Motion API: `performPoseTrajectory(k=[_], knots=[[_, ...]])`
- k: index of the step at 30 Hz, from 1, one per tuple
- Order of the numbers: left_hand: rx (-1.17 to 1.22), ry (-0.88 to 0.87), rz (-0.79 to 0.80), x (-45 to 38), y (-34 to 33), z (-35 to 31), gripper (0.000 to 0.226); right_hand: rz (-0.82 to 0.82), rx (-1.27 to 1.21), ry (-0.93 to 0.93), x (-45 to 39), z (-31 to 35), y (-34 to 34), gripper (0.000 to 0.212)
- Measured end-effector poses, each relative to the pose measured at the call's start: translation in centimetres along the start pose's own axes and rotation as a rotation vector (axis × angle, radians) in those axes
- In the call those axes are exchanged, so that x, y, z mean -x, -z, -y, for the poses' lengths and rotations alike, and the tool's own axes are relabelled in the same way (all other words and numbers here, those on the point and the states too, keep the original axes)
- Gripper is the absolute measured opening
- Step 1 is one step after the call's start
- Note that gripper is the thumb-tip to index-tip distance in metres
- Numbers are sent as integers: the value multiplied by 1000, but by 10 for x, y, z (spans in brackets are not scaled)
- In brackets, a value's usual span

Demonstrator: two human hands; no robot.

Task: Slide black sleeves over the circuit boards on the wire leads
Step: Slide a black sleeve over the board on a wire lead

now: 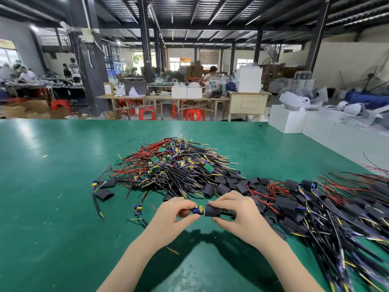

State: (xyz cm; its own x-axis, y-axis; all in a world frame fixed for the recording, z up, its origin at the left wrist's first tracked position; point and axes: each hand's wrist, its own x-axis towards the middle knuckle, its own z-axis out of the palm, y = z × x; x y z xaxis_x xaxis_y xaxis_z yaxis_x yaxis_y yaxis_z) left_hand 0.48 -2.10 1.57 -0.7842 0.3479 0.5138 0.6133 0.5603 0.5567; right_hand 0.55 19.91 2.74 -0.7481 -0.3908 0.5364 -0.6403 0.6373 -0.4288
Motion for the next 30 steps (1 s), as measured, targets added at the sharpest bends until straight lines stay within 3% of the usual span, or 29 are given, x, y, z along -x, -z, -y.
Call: performPoseTrajectory(k=[5, 15, 18, 23, 30], knots=[[-92, -77, 9, 0, -2, 0, 10, 53, -56, -52, 0, 3, 2, 32], [-1, -33, 14, 0, -1, 0, 13, 40, -89, -206, -1, 1, 3, 40], [3, -13, 50, 1, -2, 1, 14, 28, -196, -270, 0, -2, 3, 32], [25, 45, 82, 1, -1, 1, 12, 0, -259, -276, -1, -2, 2, 25], [82, 69, 76, 0, 0, -2, 10, 12, -320, -251, 0, 3, -1, 34]])
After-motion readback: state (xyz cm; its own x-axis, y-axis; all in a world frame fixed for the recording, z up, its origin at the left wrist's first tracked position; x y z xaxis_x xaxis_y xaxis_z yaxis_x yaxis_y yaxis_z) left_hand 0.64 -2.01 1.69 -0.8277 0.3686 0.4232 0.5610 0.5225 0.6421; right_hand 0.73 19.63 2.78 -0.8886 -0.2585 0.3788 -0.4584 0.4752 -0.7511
